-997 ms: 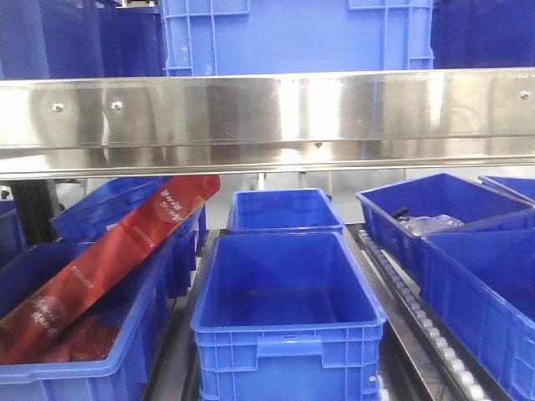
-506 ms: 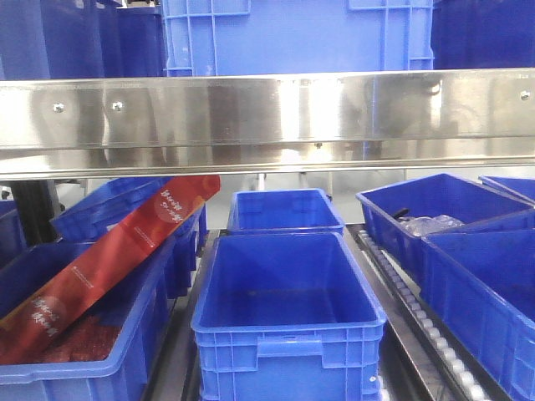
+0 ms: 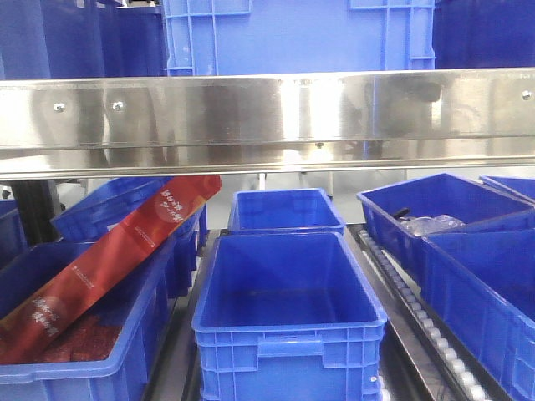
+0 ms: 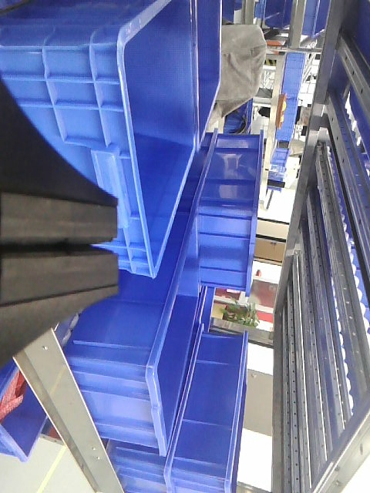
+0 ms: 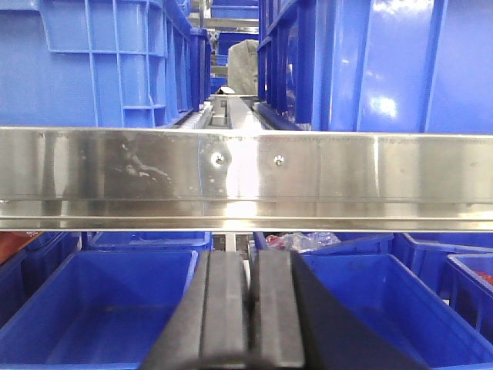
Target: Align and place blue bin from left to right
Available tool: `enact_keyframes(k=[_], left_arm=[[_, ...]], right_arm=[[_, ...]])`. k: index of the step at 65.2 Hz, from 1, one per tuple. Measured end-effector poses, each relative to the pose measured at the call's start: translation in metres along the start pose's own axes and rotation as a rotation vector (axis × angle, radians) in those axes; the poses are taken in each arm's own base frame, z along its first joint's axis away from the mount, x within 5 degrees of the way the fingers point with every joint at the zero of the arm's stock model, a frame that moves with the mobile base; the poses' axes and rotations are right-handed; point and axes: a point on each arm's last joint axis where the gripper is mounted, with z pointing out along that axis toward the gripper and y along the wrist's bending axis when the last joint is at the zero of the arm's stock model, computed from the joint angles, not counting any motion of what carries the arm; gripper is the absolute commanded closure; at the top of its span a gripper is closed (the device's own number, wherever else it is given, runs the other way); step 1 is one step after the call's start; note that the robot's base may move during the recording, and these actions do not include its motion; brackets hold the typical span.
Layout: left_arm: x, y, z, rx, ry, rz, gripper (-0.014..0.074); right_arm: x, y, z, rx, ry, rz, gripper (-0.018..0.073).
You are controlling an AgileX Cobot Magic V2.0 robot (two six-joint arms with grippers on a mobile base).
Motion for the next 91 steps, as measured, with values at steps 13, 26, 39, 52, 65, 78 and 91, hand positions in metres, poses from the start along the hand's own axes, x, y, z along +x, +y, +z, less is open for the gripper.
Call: enact_keyframes(k=[13, 26, 39, 52, 65, 78, 91], left_arm=[[0.000, 0.000, 0.000, 0.000, 0.000, 0.000, 0.0707], [0.000, 0.001, -0.001, -0.006, 0.005, 0.000, 0.0707], [0.011, 0.021, -0.024, -0.183, 0.086, 0.047, 0.0707], [0.049, 0.046, -0.059, -0.363, 0.172, 0.193, 0.0707], [0.105, 0.061, -0.094, -0.505, 0.128, 0.268, 0.0707], [0.159, 0.066, -0.124, -0.608, 0.112, 0.276, 0.0707], [0.187, 0.068, -0.139, -0.668, 0.068, 0.251, 0.0707]], right_arm=[[0.000, 0.000, 0.000, 0.000, 0.000, 0.000, 0.0640], [0.000, 0.000, 0.000, 0.000, 0.000, 0.000, 0.0640], [0.000, 0.000, 0.000, 0.000, -0.002, 0.000, 0.0640], [0.000, 0.000, 0.000, 0.000, -0.002, 0.000, 0.0640], [0.000, 0.000, 0.000, 0.000, -0.002, 0.000, 0.0640], [0.000, 0.000, 0.000, 0.000, -0.002, 0.000, 0.0640], [0.000, 0.000, 0.000, 0.000, -0.002, 0.000, 0.0640]])
